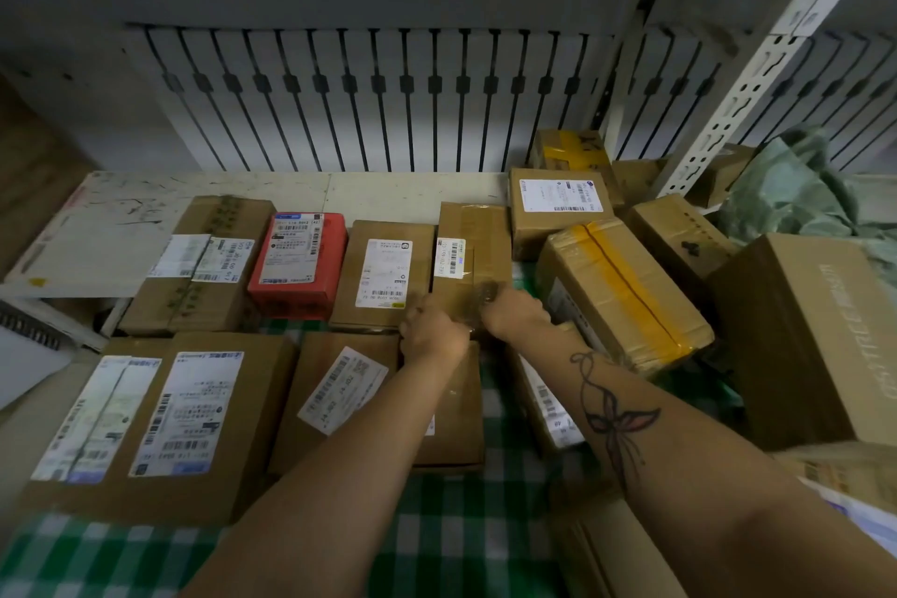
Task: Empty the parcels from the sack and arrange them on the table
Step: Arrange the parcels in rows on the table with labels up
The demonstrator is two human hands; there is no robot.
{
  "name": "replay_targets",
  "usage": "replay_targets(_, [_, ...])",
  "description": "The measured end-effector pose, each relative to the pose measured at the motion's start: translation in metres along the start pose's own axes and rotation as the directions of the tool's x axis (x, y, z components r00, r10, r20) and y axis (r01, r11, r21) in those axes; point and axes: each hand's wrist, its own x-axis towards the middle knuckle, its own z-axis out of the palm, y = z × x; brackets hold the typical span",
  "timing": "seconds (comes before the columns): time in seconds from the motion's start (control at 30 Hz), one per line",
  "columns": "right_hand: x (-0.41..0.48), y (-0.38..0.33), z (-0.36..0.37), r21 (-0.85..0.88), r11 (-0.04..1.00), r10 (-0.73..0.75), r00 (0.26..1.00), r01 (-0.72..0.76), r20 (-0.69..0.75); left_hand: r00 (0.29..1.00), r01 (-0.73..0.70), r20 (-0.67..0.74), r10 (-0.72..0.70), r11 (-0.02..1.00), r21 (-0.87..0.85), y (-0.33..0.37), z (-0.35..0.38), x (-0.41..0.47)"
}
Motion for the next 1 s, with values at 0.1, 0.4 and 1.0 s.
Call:
replay_targets(0.1, [-0.013,-0.002,-0.001,0.0,1.0,-0.003,1.0,0.003,-0.019,0.993,-0.117,-0.041,0.114,0.987,-0.109,0.0,-0.002,-0.011])
replay_targets(0.4, [-0.065,0.024,-0.007,-0.041,0.984,0.169,0.98,-0.174,-0.106,0.988,-0.116,0.059,0.14,0.947,-0.3,-0.011,0.003,-0.05])
replay_targets(1.0, [-0.094,0.063,-0.03,-0.044,0.962,0.269,0.918,-0.268,0.29,0.915,0.139,0.4,-0.05,0.971,-0.196,0.001,0.041,-0.082])
